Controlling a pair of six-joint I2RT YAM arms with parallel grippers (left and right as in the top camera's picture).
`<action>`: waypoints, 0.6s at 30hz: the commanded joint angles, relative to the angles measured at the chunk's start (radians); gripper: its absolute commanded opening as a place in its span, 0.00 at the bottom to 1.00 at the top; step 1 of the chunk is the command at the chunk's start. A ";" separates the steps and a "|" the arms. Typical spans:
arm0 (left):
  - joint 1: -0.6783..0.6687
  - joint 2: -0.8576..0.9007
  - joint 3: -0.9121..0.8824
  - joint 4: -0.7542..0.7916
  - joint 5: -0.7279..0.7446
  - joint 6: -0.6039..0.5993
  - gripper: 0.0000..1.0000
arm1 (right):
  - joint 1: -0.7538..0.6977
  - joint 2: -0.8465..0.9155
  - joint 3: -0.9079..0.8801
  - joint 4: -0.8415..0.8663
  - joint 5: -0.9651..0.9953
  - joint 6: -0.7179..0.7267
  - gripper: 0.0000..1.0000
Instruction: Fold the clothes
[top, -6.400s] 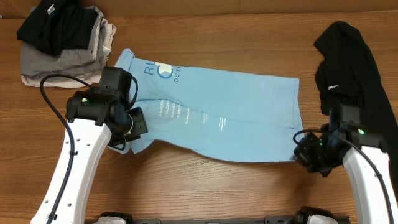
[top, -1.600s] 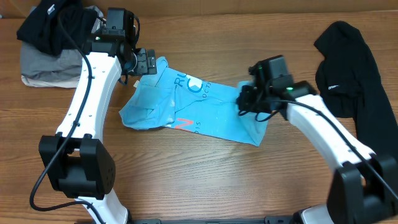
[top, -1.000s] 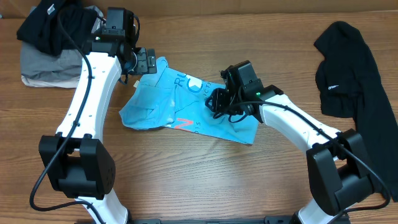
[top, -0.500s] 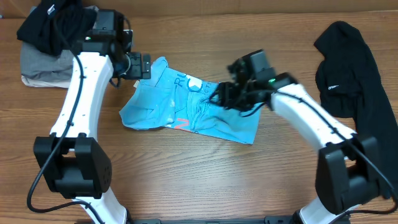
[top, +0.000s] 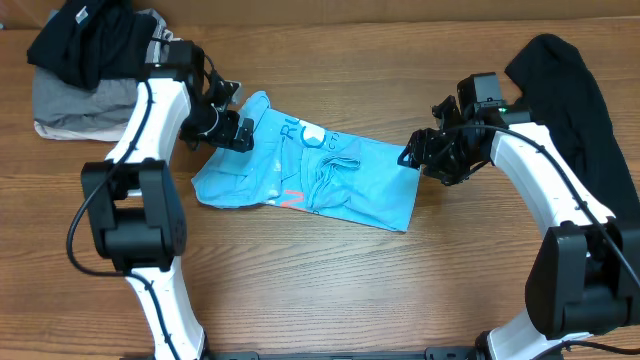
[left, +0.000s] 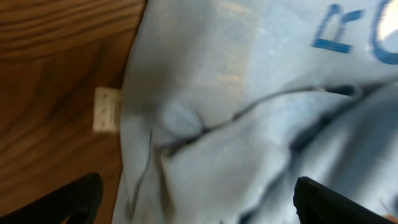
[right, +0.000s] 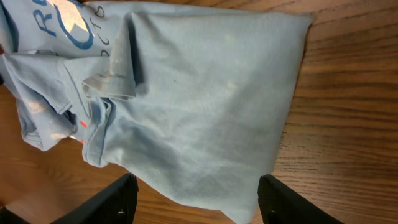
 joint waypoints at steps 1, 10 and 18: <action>-0.004 0.044 0.016 0.027 0.028 0.051 1.00 | -0.001 -0.027 0.025 -0.011 0.014 -0.021 0.66; -0.004 0.151 0.016 0.026 0.032 0.050 0.79 | -0.001 -0.027 0.025 -0.037 0.015 -0.018 0.61; 0.007 0.150 0.084 -0.075 -0.033 -0.023 0.04 | -0.001 -0.027 0.023 -0.022 0.022 -0.014 0.20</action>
